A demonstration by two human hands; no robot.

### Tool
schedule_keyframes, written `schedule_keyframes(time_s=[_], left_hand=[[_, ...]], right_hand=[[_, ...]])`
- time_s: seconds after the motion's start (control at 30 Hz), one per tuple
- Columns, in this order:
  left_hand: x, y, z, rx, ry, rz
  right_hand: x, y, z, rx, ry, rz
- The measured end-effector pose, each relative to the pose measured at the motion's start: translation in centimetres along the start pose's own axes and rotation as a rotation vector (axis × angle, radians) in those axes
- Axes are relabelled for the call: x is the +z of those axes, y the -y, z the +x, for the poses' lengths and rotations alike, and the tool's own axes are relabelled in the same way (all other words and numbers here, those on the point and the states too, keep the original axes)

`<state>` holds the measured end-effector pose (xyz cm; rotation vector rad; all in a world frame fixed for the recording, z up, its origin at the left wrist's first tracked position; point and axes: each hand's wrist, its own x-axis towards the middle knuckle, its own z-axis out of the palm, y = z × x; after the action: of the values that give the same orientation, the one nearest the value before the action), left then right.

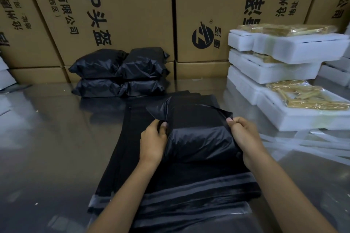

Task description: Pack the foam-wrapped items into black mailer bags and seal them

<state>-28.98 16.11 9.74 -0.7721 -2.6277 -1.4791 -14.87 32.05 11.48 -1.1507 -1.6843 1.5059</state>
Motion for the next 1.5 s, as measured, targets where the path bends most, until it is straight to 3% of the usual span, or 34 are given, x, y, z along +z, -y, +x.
schedule_keyframes(time_s=[0.2, 0.33, 0.47, 0.6, 0.7, 0.77, 0.87, 0.97, 1.07, 1.13, 1.3, 1.5], left_hand=[[-0.5, -1.0, -1.0, -0.074, -0.013, -0.114], [-1.1, -1.2, -1.9, -0.024, 0.036, -0.013], [-2.2, -0.6, -2.8, -0.052, 0.064, -0.122], [-3.9, 0.8, -3.1, -0.222, 0.252, -0.366], [-5.6, 1.4, -3.2, -0.251, 0.366, -0.513], [-5.9, 1.4, -3.2, -0.199, 0.315, -0.533], [-5.7, 0.9, -3.2, -0.104, 0.129, -0.587], [-6.0, 0.2, -3.3, 0.138, -0.090, -0.535], [-6.6, 0.1, -3.5, 0.488, -0.243, -0.237], [-6.6, 0.3, -3.6, 0.610, -0.302, -0.102], [-6.4, -0.4, -3.6, 0.447, -0.287, -0.269], [-6.4, 0.0, -3.6, 0.402, -0.284, -0.305]], right_hand=[[-1.5, 0.7, -0.8, 0.083, -0.074, 0.156], [-2.2, -0.1, -1.7, 0.059, -0.124, 0.085], [-3.0, 0.4, -2.3, 0.024, -0.116, -0.026], [-3.7, 1.7, -3.6, -0.245, -0.314, -0.411], [-3.2, 3.9, -5.1, -0.524, -0.369, -0.365], [-1.8, 5.9, -6.1, -0.698, -0.290, -0.294], [2.4, 8.4, -7.1, -0.805, 0.054, -0.185], [6.9, 9.1, -7.5, -0.711, 0.415, -0.262], [9.1, 8.3, -6.8, -0.600, 0.616, -0.442], [9.2, 8.1, -6.2, -0.548, 0.701, -0.508], [7.6, 8.4, -5.9, -0.556, 0.845, -0.471], [6.9, 8.5, -5.7, -0.563, 0.808, -0.306]])
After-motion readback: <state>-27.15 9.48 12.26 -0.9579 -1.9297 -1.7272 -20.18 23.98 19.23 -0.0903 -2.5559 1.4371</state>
